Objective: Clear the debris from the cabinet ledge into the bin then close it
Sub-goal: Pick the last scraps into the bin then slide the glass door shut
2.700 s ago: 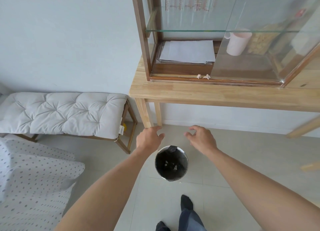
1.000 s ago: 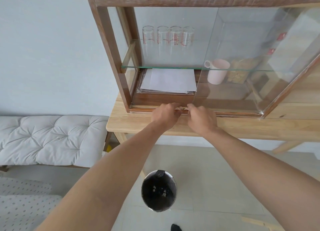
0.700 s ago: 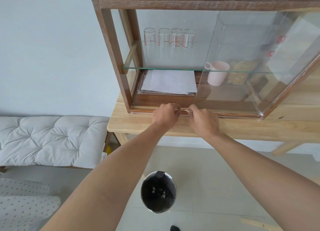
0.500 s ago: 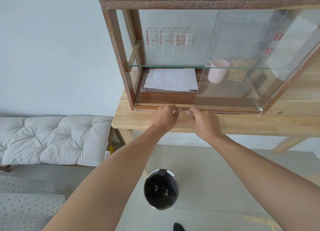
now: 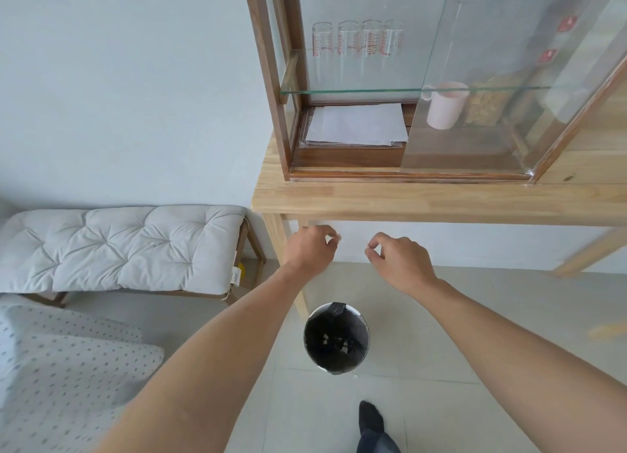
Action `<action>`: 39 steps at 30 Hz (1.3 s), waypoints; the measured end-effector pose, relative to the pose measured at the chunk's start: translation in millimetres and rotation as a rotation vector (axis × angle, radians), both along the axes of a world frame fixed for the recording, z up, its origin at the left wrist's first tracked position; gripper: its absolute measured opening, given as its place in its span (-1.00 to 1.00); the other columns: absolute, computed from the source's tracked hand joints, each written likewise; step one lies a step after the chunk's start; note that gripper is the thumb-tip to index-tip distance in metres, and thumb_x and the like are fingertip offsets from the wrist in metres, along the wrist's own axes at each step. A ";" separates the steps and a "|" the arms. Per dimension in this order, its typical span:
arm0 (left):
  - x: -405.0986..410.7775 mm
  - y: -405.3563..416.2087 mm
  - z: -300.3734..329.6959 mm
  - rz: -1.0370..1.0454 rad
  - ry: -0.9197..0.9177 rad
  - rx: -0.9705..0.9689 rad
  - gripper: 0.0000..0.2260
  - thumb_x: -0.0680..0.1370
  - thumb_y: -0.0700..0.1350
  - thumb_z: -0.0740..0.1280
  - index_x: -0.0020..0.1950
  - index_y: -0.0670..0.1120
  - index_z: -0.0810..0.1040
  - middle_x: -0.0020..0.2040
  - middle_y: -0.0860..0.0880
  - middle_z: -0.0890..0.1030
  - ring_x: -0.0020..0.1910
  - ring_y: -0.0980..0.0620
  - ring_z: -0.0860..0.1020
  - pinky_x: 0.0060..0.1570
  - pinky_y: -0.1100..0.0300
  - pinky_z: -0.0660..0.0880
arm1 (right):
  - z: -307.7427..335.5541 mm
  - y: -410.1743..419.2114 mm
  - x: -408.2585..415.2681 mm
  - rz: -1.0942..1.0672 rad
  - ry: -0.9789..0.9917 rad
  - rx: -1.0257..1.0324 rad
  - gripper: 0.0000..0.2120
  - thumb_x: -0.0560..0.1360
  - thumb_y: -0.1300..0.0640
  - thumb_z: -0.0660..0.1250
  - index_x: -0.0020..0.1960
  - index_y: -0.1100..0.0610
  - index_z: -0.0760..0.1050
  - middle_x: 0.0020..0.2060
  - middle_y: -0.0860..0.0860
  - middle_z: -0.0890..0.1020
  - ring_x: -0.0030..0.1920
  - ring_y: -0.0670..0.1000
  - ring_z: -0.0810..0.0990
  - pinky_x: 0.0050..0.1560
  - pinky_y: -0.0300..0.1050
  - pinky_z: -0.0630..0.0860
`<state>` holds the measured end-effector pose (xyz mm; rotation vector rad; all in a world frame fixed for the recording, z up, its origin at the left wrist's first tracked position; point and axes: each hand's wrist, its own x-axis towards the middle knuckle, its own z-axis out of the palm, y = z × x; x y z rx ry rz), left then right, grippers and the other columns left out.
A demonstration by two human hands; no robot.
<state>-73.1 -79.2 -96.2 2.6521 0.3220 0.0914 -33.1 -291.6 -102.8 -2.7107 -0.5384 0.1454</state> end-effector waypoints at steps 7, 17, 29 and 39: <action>-38.4 0.8 -40.2 0.046 0.111 -0.019 -0.80 0.66 0.08 0.30 0.16 0.12 0.70 -0.03 0.06 0.71 -0.06 -0.06 0.65 -0.21 0.11 0.51 | -46.7 8.6 -25.5 0.022 0.139 -0.025 -0.74 0.68 -0.15 0.26 0.18 -0.06 0.65 -0.10 -0.06 0.77 -0.02 0.12 0.72 -0.13 -0.06 0.44; -33.3 4.5 -69.1 0.135 0.246 -0.058 -0.67 0.66 0.10 0.34 0.43 0.11 0.56 0.17 -0.01 0.70 0.07 -0.08 0.66 0.02 0.02 0.61 | -72.4 6.7 -12.6 0.041 0.265 -0.109 -0.58 0.67 -0.15 0.26 0.47 -0.06 0.52 0.00 -0.01 0.77 0.16 0.16 0.71 0.10 0.02 0.58; -26.9 36.3 -12.2 0.191 0.123 -0.025 -0.68 0.66 0.11 0.30 0.41 0.14 0.57 0.03 0.04 0.71 0.01 -0.08 0.65 -0.07 0.02 0.59 | -12.8 -7.7 13.0 -0.066 0.154 0.002 -0.62 0.66 -0.20 0.26 0.40 -0.09 0.56 -0.11 -0.15 0.72 0.09 0.11 0.71 0.03 -0.01 0.56; -0.9 62.0 82.5 0.222 -0.138 -0.006 -0.67 0.64 0.17 0.31 0.39 0.16 0.58 -0.15 0.11 0.68 0.00 -0.07 0.63 0.01 -0.01 0.60 | 82.2 -11.4 46.5 -0.098 -0.104 0.156 -0.66 0.67 -0.09 0.30 0.38 -0.01 0.60 0.02 -0.09 0.75 0.17 0.12 0.68 0.08 0.02 0.54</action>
